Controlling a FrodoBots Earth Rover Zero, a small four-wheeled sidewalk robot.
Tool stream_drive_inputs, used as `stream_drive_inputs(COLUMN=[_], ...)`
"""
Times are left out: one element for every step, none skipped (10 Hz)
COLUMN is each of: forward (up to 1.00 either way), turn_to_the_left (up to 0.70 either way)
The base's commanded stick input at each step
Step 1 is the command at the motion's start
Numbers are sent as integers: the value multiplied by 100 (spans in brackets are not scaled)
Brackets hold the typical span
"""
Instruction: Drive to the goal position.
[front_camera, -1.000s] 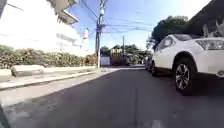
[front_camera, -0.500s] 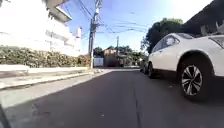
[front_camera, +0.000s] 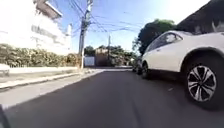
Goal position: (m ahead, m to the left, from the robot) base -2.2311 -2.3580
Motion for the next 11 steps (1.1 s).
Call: stream_drive_inputs(forward=[98,98,98,98,98,98,98,98,98,98,98], turn_to_the_left=[-1,-1,-28,-39,-39,-27,-1,-1,-1,-1,-18])
